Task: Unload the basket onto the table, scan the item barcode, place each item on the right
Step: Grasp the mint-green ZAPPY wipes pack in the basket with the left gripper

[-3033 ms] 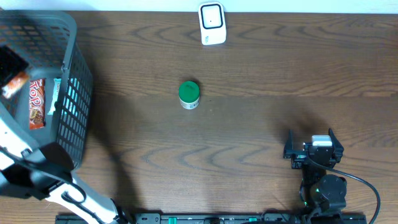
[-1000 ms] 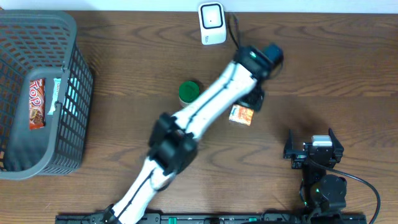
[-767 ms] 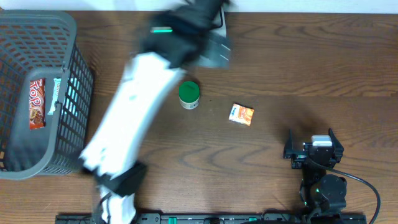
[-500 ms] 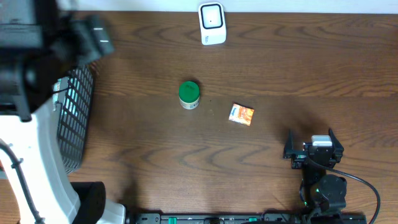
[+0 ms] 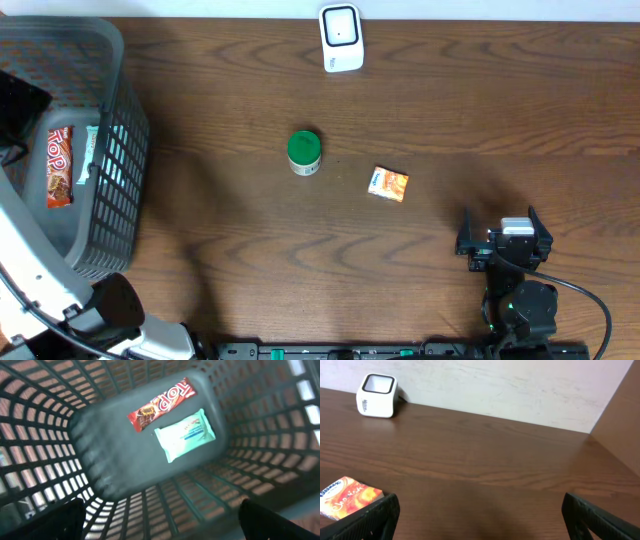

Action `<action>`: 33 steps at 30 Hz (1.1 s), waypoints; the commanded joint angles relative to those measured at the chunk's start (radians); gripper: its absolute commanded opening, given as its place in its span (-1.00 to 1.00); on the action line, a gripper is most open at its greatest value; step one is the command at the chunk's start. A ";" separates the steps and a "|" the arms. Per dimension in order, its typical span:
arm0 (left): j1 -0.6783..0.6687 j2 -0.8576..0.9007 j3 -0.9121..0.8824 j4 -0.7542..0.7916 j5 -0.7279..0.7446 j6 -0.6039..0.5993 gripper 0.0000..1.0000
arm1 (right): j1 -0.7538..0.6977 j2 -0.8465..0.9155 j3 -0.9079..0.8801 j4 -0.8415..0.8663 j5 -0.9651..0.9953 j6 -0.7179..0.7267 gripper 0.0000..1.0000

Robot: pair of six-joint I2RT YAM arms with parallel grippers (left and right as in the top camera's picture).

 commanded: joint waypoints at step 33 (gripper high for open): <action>0.055 0.006 -1.055 0.977 0.273 -0.045 0.95 | 0.009 -0.005 -0.004 0.001 -0.002 -0.011 0.98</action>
